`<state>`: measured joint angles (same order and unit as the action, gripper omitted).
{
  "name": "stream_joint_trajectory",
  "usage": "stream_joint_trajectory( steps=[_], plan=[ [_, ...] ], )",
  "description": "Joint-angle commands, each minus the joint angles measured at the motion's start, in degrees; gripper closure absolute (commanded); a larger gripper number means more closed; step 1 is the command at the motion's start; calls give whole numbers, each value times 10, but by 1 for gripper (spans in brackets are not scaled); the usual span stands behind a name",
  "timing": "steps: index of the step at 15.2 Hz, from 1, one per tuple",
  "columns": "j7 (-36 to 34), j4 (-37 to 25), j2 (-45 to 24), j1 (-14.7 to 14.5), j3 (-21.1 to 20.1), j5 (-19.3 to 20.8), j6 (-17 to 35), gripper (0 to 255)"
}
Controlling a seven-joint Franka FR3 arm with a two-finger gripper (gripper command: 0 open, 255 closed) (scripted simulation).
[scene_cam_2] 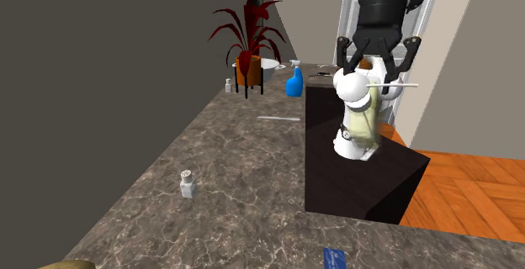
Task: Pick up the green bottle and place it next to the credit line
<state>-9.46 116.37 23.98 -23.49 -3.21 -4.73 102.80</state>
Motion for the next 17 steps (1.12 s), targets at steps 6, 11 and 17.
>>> stream_joint_trajectory(
  steps=[6,11,17],
  plan=[
    [-93,-80,-84,-25,-67,3,10,255],
    [-136,-109,-128,-37,-96,13,26,255],
    [-134,-58,-122,-38,-96,11,73,255]
  ],
)
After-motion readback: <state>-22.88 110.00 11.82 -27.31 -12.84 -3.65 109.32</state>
